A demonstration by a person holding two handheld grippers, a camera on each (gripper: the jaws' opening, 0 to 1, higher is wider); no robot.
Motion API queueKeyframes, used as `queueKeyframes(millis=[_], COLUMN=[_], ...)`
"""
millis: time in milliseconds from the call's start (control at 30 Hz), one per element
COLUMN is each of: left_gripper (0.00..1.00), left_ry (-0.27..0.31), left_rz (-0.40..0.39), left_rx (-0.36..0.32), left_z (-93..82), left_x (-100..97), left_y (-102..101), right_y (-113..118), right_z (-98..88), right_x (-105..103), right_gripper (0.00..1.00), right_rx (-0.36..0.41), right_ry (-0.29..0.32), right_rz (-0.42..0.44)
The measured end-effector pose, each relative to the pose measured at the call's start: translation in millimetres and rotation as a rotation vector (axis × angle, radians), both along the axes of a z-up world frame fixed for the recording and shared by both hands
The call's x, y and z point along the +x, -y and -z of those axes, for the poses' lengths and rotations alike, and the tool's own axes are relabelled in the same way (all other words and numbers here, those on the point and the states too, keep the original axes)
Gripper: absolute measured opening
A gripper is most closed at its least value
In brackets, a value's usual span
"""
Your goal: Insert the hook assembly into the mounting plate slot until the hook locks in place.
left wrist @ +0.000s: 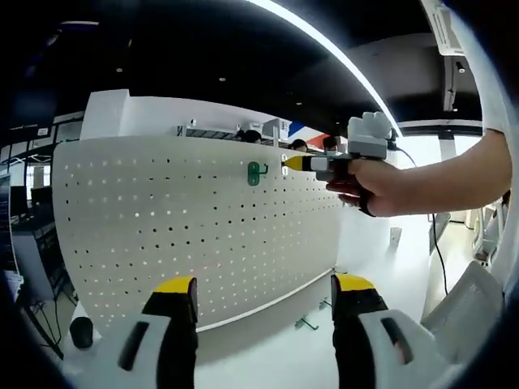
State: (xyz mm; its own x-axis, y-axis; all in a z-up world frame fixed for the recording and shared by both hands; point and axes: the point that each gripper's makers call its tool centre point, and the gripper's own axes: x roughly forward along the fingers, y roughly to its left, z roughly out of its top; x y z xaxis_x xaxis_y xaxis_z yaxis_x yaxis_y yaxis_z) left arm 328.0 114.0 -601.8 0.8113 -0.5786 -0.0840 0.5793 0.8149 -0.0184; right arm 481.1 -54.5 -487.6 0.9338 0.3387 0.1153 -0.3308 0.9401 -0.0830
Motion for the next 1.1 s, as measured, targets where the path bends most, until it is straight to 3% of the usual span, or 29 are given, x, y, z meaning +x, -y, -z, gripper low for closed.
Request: queueKeyframes(millis=[700, 1100], left_gripper=[0.68, 0.67], left_ry=[-0.016, -0.011], left_rz=[-0.010, -0.016], left_rx=[-0.007, -0.016], left_z=[4.1, 5.2], left_x=[0.5, -3.1], left_y=[-8.8, -16.7], right_y=[-1.5, -0.8], right_z=[8.7, 13.5], right_x=[14.5, 19.3], right_gripper=[0.01, 0.02], right_rx=[0.024, 0.076], right_ry=[-0.025, -0.078], right_rz=[0.020, 0.100])
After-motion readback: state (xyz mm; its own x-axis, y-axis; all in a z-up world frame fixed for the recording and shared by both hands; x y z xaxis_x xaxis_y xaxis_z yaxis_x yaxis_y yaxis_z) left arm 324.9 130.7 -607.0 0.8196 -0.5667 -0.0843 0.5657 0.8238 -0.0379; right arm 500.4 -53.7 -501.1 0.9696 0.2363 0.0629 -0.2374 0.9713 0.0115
